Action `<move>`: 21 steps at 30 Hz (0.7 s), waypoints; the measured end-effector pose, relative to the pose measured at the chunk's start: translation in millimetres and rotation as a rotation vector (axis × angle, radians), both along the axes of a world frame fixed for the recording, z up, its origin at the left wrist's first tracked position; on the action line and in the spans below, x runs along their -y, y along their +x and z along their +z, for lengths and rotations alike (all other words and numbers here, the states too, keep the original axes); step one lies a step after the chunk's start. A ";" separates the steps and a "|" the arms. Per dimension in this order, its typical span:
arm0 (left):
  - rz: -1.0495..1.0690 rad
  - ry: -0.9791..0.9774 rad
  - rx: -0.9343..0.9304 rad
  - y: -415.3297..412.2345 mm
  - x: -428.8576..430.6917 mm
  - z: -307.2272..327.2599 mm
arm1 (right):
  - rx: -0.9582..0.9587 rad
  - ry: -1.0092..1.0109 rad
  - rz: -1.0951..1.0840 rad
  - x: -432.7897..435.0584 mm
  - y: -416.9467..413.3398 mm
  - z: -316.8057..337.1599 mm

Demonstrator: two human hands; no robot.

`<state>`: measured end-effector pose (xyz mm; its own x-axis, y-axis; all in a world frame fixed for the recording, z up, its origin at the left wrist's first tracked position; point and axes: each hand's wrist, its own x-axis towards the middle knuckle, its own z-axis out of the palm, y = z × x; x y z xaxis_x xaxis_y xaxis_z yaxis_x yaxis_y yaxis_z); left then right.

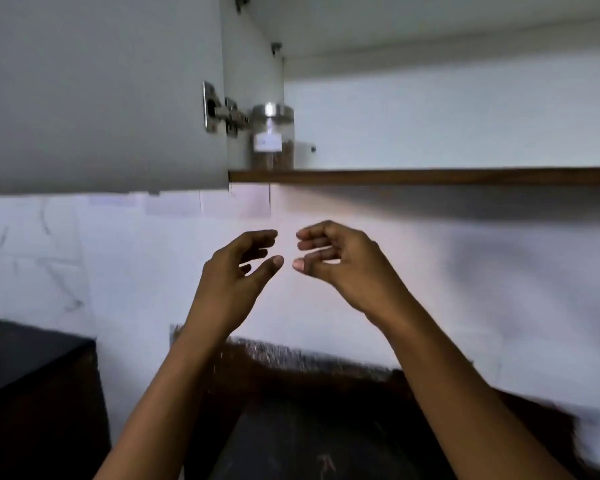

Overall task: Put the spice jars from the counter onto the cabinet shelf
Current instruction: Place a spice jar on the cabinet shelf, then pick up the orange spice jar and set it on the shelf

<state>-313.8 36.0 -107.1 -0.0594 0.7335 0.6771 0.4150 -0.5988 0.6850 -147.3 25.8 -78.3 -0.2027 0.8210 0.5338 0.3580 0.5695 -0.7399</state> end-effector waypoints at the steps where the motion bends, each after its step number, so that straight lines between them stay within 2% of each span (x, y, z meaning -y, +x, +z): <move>1: -0.036 -0.051 0.009 -1.3 7.0 -19.6 | 0.017 -0.057 0.015 4.7 3.9 -23.3; 6: -0.217 -0.389 -0.003 -1.3 28.9 -138.2 | 0.073 -0.450 0.081 12.8 13.9 -157.3; 10: -0.152 -0.610 -0.165 -1.3 38.3 -224.6 | 0.281 -0.629 0.088 14.7 4.8 -256.5; 13: -0.070 -0.748 -0.306 -2.8 46.4 -271.4 | 0.499 -0.627 0.060 15.9 -8.0 -305.4; 17: 0.011 -0.852 -0.420 -10.4 48.1 -305.2 | 0.864 -0.494 0.004 5.4 -19.4 -338.6; 21: -0.049 -1.005 -0.440 -9.8 41.0 -333.1 | 1.018 -0.419 -0.038 -3.2 -23.8 -359.0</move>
<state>-323.7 -5.0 -440.1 0.0850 0.9575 -0.2758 0.7336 0.1272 0.6676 -171.1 29.0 -437.4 -0.3603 0.9131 -0.1908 0.9222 0.3179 -0.2202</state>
